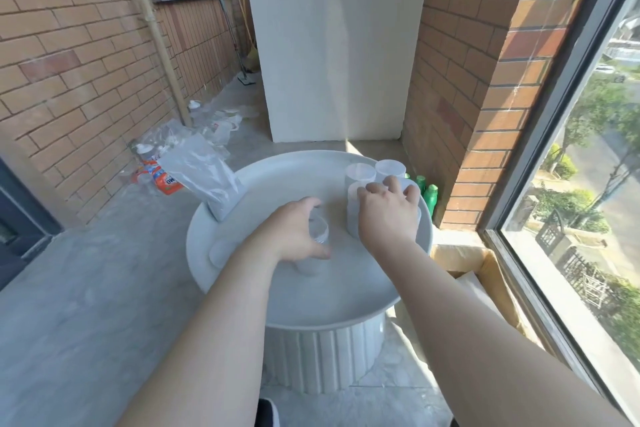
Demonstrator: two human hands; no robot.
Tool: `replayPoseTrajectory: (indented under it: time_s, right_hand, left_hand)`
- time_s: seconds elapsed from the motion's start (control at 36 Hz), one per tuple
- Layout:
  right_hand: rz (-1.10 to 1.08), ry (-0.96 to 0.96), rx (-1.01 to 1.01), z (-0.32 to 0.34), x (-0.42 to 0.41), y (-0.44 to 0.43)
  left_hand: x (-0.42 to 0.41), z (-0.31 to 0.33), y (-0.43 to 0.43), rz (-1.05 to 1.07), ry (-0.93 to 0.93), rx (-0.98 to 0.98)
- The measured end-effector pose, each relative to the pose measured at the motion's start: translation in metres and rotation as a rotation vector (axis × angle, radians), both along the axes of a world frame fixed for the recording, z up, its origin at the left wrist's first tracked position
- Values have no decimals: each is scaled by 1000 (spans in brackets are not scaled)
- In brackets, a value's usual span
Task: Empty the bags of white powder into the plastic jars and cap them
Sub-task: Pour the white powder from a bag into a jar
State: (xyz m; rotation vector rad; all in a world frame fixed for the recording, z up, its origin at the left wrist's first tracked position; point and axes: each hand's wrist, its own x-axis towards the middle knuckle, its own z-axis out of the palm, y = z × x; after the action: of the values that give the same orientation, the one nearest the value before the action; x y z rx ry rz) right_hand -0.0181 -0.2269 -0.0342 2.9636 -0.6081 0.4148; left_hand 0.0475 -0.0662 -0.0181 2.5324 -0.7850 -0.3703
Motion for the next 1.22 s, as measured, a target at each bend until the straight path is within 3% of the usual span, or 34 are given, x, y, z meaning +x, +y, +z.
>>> replayPoseTrajectory:
  time_s: [0.17, 0.39, 0.5, 0.64, 0.78, 0.89, 1.0, 1.22]
  right_hand:
    - [-17, 17, 48, 3, 8, 2]
    - [-16, -197, 71, 0, 16, 7]
    - [-2, -234, 133, 5, 18, 9]
    - [18, -270, 275, 13, 21, 15]
    - [61, -302, 342, 25, 24, 30]
    - [115, -301, 364, 27, 25, 42]
    - [186, -271, 409, 28, 26, 47]
    - [180, -335, 487, 32, 30, 38]
  left_hand:
    - [-13, 9, 5, -65, 32, 89]
    - [-26, 14, 13, -134, 24, 211]
    - [-27, 27, 24, -153, 72, 165]
    - [-1, 42, 55, 39, 177, -79]
    - [42, 26, 77, 523, 4, -469]
    - [67, 11, 93, 783, -38, -637]
    - [85, -2, 103, 864, 37, -819]
    - [117, -12, 98, 785, 280, -1095]
